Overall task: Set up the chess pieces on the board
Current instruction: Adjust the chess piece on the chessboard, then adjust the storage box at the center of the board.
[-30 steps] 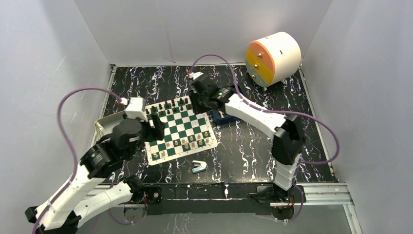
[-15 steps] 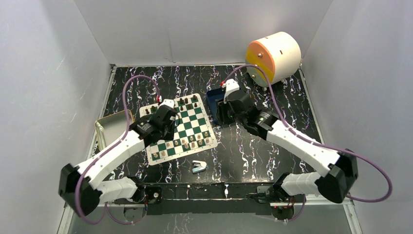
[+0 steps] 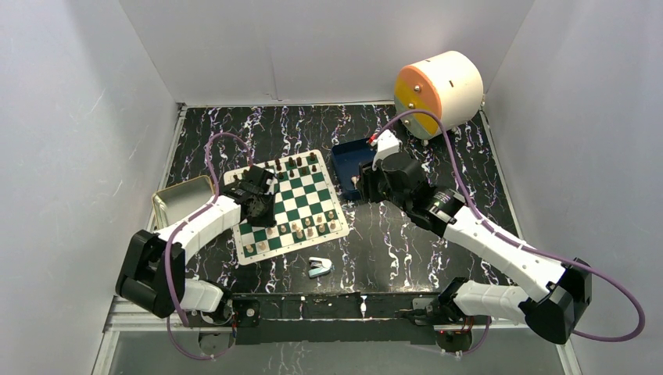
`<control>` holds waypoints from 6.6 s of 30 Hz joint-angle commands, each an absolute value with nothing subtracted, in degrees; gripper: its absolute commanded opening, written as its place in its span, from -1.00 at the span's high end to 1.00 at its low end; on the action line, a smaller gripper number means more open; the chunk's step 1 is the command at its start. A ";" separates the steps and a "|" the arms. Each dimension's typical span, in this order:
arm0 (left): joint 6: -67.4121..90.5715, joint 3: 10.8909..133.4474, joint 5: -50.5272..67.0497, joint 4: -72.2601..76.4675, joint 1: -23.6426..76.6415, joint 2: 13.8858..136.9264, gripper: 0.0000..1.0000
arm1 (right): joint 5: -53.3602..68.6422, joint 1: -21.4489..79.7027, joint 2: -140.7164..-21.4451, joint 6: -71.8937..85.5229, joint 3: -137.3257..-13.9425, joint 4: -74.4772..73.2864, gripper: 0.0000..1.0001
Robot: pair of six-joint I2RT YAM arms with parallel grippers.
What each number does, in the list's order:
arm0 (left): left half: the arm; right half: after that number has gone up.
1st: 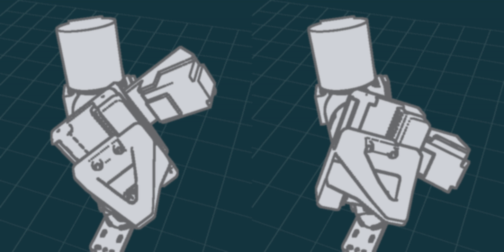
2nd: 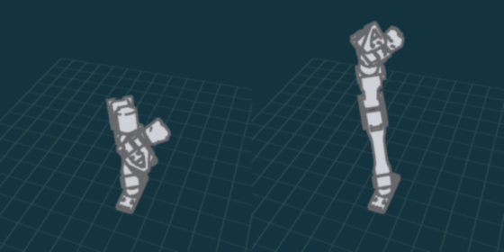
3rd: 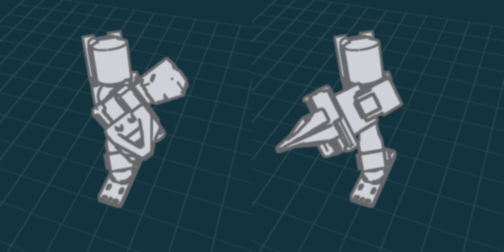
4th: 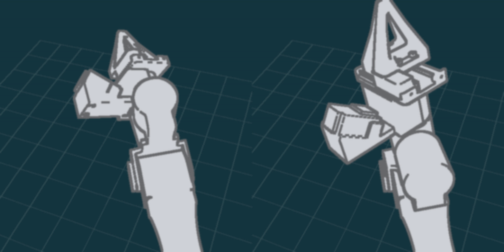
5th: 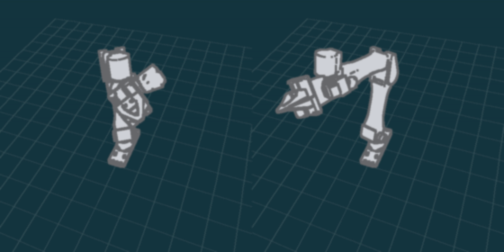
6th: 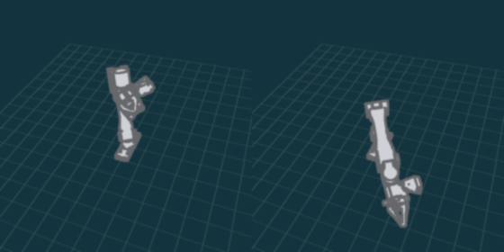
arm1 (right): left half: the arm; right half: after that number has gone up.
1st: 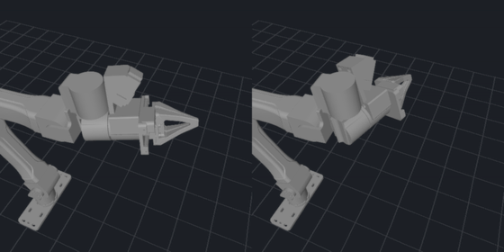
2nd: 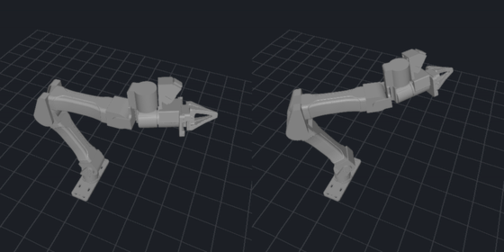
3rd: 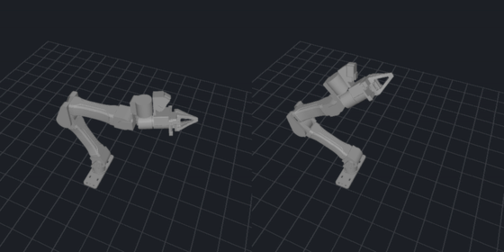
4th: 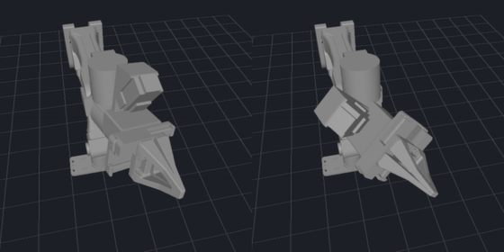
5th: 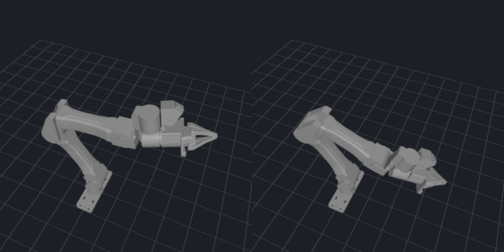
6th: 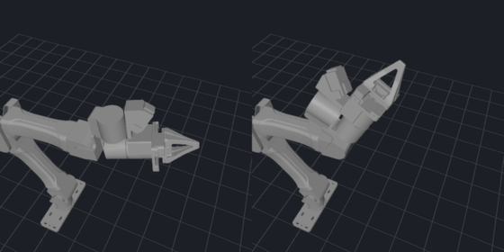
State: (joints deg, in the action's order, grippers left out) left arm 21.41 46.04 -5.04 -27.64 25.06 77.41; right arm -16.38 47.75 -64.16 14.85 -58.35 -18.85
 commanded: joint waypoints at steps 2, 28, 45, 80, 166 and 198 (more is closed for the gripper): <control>20.29 44.15 -2.35 -24.75 24.79 77.88 0.62 | -16.52 47.58 -63.29 14.18 -58.62 -15.15 0.02; 17.67 44.48 -5.03 -25.93 24.79 79.25 0.70 | -15.69 47.59 -64.55 14.08 -58.82 -14.42 0.02; 17.27 44.32 -2.60 -26.07 24.79 78.10 0.78 | -14.40 47.62 -67.19 14.65 -59.04 -13.97 0.02; 11.30 46.78 0.79 -18.37 24.79 62.30 -0.80 | -10.64 33.95 -91.03 11.03 -69.38 -13.93 -0.08; 8.35 42.36 -2.18 -16.96 24.87 52.46 -0.56 | 26.60 21.64 -135.33 -65.49 -118.89 -34.30 0.14; 8.27 42.27 -2.28 -16.78 24.87 52.21 -0.56 | 22.58 18.58 -128.78 -65.03 -112.03 -32.08 0.65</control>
State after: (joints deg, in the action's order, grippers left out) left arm 8.95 42.68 -1.52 -17.96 25.06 52.99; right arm 24.01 19.51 -133.43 -65.14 -113.65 -32.88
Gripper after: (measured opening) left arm 0.783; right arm 0.200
